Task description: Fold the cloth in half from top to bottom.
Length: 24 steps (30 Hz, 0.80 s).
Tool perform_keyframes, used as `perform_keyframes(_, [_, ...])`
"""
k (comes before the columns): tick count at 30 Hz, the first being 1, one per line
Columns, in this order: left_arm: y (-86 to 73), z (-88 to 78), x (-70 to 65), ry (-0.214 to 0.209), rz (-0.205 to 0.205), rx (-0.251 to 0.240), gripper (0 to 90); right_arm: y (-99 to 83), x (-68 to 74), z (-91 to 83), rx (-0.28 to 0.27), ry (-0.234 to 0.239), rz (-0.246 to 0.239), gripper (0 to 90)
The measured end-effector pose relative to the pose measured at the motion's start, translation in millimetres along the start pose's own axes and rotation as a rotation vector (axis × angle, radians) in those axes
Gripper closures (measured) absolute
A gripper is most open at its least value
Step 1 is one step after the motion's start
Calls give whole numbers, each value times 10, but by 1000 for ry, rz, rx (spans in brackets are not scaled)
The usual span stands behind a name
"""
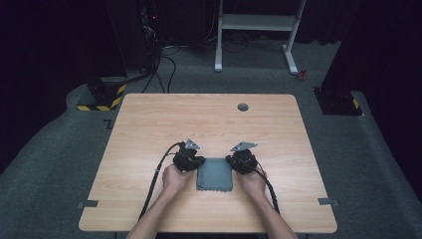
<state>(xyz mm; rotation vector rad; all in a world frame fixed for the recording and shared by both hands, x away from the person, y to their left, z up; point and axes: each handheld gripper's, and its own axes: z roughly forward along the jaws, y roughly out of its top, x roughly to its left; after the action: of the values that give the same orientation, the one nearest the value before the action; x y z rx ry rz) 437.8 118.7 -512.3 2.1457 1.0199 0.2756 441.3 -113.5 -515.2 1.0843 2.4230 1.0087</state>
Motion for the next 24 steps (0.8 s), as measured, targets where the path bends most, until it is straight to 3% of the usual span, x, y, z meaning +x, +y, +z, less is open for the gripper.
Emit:
perform_keyframes(2, [28, 27, -14, 11, 8, -15, 854, 7, -39, 5, 2, -10, 10, 880])
perform_keyframes(10, [70, 155, 49, 24, -27, -57, 853, 60, -129, 47, 8, -49, 22, 879])
perform_keyframes(15, [80, 172, 60, 40, -12, -66, 843, 61, -155, 66, 3, -54, 37, 862])
perform_keyframes(19, [79, 132, 42, 51, -25, -56, 685, 85, -128, 14, -40, -59, 37, 828])
perform_keyframes(24, [53, -28, -83, 49, 36, -81, 621, 155, -28, 7, -66, -29, 19, 831])
